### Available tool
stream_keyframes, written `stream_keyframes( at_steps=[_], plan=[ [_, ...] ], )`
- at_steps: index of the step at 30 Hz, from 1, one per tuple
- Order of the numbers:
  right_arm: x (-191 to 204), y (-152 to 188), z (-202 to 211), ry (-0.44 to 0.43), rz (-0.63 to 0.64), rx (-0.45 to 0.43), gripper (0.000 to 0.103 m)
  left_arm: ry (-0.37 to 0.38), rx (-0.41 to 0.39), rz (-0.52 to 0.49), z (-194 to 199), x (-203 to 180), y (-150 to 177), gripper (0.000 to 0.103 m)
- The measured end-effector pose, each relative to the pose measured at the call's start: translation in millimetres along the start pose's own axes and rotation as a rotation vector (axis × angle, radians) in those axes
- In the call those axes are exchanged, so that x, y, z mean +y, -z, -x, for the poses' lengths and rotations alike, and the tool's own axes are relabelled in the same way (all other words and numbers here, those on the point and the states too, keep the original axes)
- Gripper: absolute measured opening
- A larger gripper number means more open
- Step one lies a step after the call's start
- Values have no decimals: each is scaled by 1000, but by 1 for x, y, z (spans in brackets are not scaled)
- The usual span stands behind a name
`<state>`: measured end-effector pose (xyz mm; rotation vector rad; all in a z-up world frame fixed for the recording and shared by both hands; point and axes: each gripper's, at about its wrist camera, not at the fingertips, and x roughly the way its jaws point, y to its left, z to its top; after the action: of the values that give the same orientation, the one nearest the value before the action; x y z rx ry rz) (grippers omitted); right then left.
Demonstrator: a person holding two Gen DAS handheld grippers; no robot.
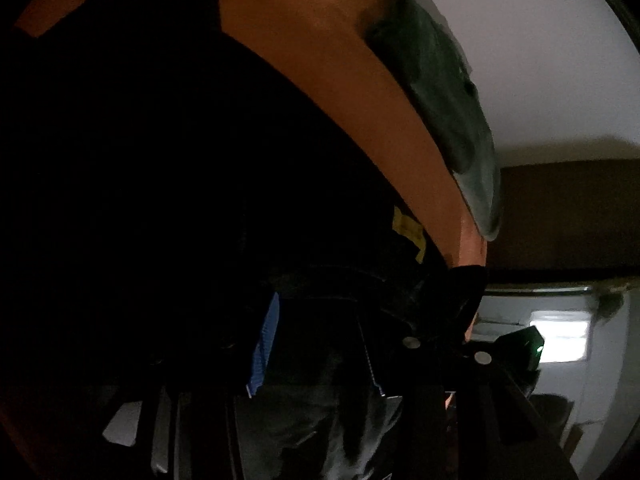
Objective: Fold clothes
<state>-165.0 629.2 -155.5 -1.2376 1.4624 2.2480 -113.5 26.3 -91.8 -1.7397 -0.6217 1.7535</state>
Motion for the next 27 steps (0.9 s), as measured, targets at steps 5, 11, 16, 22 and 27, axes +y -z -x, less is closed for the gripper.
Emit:
stream_keyframes(
  at_steps=[5, 11, 16, 22, 27],
  plan=[
    [12, -15, 14, -35, 26, -35, 7, -17, 4, 46, 18, 4, 4, 43],
    [31, -26, 20, -36, 78, -42, 7, -11, -13, 49, 16, 6, -4, 55],
    [21, -20, 19, -28, 51, -22, 7, 3, -71, 75, 7, 3, -13, 54],
    [23, -26, 23, -39, 59, -17, 7, 58, -112, 35, 19, -32, -38, 20],
    [56, -97, 34, -114, 48, -196, 18, 213, -325, 119, 50, -55, -102, 29]
  ],
)
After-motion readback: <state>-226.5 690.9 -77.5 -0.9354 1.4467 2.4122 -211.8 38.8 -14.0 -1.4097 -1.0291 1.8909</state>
